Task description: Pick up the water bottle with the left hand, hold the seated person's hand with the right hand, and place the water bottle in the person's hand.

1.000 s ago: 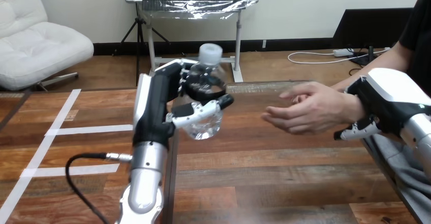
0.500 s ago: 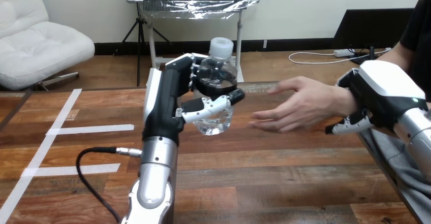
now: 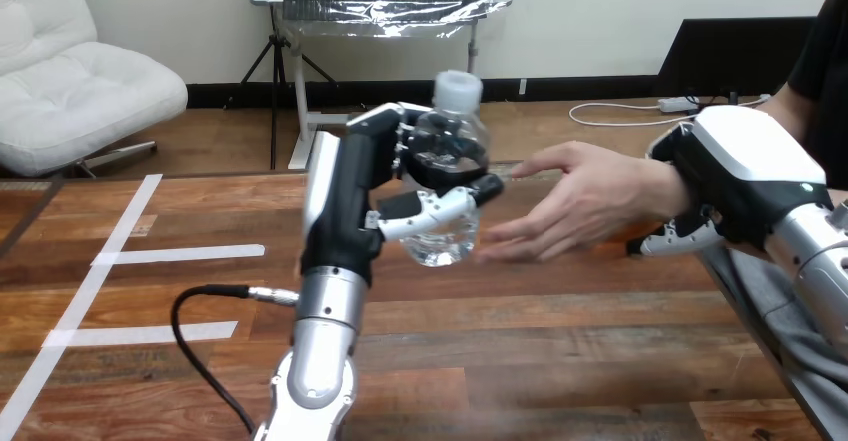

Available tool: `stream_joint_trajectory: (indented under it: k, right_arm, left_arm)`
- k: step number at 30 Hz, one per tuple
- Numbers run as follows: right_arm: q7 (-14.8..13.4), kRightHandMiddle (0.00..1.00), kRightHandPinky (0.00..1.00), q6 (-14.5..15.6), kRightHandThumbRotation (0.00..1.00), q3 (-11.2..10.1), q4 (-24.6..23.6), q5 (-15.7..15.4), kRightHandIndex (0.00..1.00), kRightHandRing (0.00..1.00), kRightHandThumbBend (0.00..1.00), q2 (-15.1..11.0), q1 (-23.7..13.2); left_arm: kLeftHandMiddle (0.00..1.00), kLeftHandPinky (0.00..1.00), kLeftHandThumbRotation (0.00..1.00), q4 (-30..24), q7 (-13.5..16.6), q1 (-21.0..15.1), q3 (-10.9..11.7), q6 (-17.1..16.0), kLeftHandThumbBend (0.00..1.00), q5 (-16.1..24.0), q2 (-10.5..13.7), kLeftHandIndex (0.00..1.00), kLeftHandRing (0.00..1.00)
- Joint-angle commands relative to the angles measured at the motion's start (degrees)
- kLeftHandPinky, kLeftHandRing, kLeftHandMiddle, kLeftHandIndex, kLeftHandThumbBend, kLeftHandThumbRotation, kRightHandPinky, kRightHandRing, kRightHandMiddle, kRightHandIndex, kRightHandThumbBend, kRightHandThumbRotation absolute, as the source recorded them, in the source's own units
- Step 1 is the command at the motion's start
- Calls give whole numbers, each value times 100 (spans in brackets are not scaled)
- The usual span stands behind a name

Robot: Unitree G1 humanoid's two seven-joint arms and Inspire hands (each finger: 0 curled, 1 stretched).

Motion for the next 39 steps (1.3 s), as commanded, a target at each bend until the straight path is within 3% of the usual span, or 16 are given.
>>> stream_joint_trajectory:
  k: [1,10,39]
  right_arm:
    - [7,27,12,320,0,-551,-259,27,30,19,77,-327,-206]
    - [174,26,12,489,0,-607,-584,45,30,18,76,-304,-150]
    - [141,25,11,430,0,-646,-869,55,28,17,77,-289,-58]
  left_arm:
    - [43,37,0,-190,48,-544,-100,-34,59,-55,-265,50,39]
    - [42,36,0,-153,85,-575,-270,33,60,-123,-426,49,38]
    - [42,37,0,150,416,-667,-930,112,60,-251,-877,50,39]
